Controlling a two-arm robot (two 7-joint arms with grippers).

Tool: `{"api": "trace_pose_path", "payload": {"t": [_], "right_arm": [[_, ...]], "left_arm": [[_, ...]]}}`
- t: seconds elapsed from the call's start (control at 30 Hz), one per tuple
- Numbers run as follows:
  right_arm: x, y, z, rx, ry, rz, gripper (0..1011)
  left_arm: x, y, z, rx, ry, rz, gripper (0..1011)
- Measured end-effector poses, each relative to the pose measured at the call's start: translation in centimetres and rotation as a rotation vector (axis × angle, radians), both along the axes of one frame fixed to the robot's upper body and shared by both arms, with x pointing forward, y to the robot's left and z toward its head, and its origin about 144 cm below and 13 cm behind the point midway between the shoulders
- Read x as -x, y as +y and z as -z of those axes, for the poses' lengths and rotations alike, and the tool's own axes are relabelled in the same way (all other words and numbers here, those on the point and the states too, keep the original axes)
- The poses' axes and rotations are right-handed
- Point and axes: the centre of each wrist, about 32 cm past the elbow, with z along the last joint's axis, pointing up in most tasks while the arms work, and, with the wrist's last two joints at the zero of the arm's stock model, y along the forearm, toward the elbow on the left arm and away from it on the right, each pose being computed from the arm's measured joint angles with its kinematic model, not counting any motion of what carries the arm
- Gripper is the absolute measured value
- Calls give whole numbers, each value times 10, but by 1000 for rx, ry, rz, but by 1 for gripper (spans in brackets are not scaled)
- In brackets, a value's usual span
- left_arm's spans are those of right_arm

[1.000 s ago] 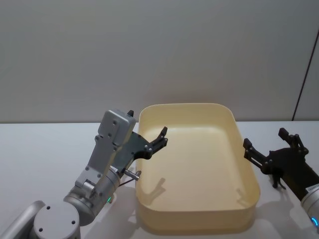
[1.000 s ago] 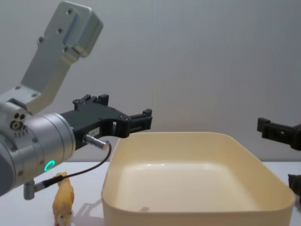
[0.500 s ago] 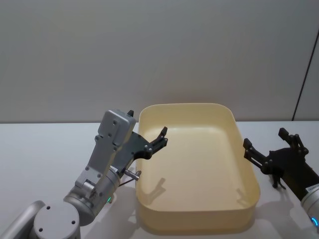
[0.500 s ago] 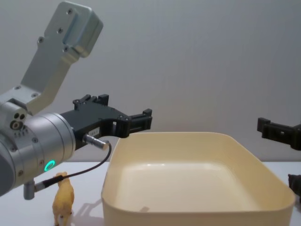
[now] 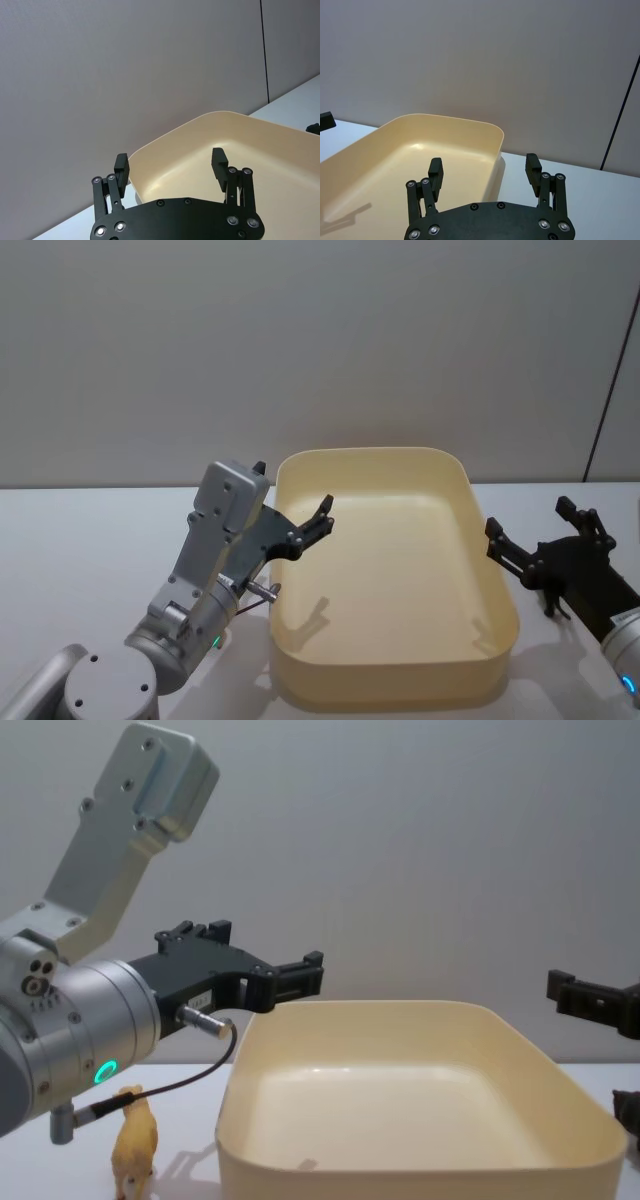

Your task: Pick up the toy alternately with two hands and place it into the central storage box.

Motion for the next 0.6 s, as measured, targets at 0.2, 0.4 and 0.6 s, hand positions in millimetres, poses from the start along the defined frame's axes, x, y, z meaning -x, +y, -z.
{"api": "trace_pose_path", "payload": {"t": [0.2, 0.4, 0.6], "right_arm": [[0, 0, 0, 0, 0, 0, 1001], [0, 0, 0, 0, 0, 0, 1001], [0, 0, 0, 0, 0, 0, 1001]], "left_arm": [[0, 0, 0, 0, 0, 0, 1002], [0, 0, 0, 0, 0, 0, 1002], [0, 0, 0, 0, 0, 0, 1002]]}}
